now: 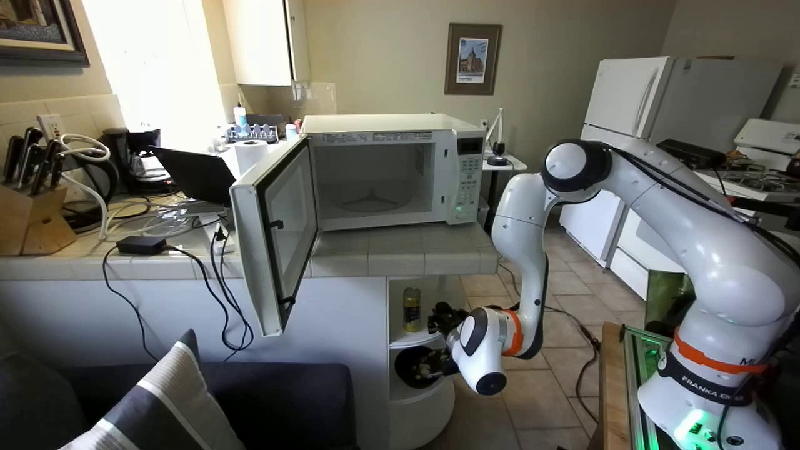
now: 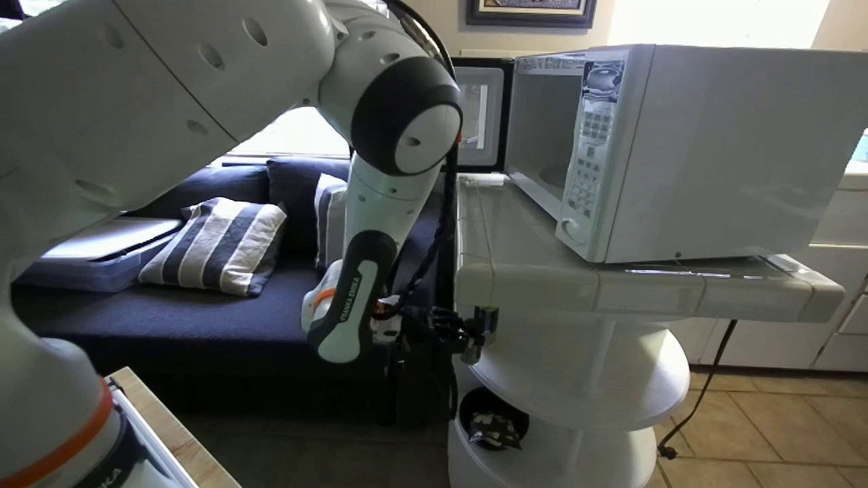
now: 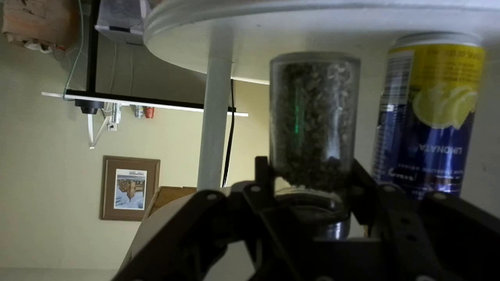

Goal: Move the spice bottle to the shelf below the counter

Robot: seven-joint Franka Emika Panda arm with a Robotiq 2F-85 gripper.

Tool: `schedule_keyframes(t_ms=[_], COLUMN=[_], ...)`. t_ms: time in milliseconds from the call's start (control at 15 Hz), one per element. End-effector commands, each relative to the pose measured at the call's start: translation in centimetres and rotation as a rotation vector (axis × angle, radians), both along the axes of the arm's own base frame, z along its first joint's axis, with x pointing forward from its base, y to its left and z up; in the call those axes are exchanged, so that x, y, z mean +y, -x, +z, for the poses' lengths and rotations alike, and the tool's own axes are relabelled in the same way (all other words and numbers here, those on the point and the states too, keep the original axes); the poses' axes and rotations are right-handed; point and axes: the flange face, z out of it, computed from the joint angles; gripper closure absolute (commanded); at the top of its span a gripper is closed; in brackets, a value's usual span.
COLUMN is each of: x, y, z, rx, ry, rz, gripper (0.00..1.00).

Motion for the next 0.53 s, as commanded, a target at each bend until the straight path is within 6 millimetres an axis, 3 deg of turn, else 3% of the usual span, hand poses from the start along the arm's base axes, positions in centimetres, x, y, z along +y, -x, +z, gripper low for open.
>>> schedule_keyframes(t_ms=[0, 67, 467], x=[-0.3, 1.0, 2.2], y=[0.0, -1.0, -3.1], z=[-1.8, -1.0, -0.3], rx=[-0.083, -0.083, -0.133], ry=[-0.008, 0.005, 0.001], rz=[0.002, 0.000, 0.002], gripper=[0.77, 0.77, 0.77])
